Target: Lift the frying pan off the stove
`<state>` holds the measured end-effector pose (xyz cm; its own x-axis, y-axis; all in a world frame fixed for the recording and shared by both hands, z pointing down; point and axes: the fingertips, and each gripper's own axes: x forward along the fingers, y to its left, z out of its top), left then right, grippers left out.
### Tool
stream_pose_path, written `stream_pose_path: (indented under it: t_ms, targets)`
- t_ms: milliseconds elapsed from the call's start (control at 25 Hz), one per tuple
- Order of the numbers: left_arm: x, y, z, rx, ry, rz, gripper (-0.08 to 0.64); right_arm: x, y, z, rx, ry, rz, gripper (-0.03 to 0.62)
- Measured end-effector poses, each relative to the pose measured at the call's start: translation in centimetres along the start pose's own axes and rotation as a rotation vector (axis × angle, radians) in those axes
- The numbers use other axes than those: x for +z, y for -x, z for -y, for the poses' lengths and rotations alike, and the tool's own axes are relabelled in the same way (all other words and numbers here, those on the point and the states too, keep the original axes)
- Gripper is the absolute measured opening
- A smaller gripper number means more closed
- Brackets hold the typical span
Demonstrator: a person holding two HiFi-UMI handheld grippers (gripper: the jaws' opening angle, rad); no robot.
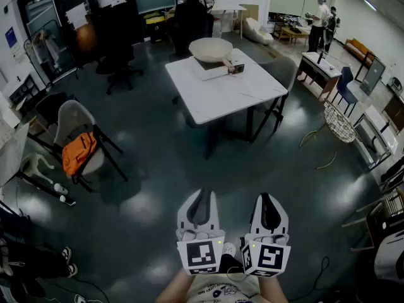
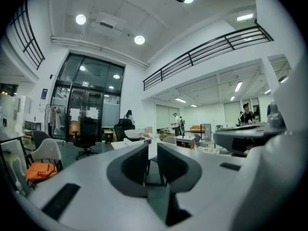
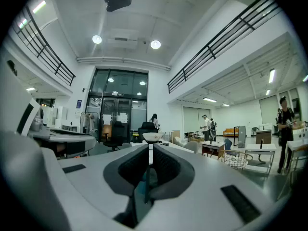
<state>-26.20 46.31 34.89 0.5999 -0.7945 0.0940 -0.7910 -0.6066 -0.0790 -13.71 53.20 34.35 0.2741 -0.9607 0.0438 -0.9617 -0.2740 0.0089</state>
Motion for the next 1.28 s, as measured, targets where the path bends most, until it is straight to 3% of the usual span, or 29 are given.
stream_pose_path:
  t_ms: [1280]
  targets:
    - [-0.8,-9.8,2.5,0.075,0.006,-0.045,0.064,-2.0,-9.4,5.4,0.106,-0.03,-0.049,0.037]
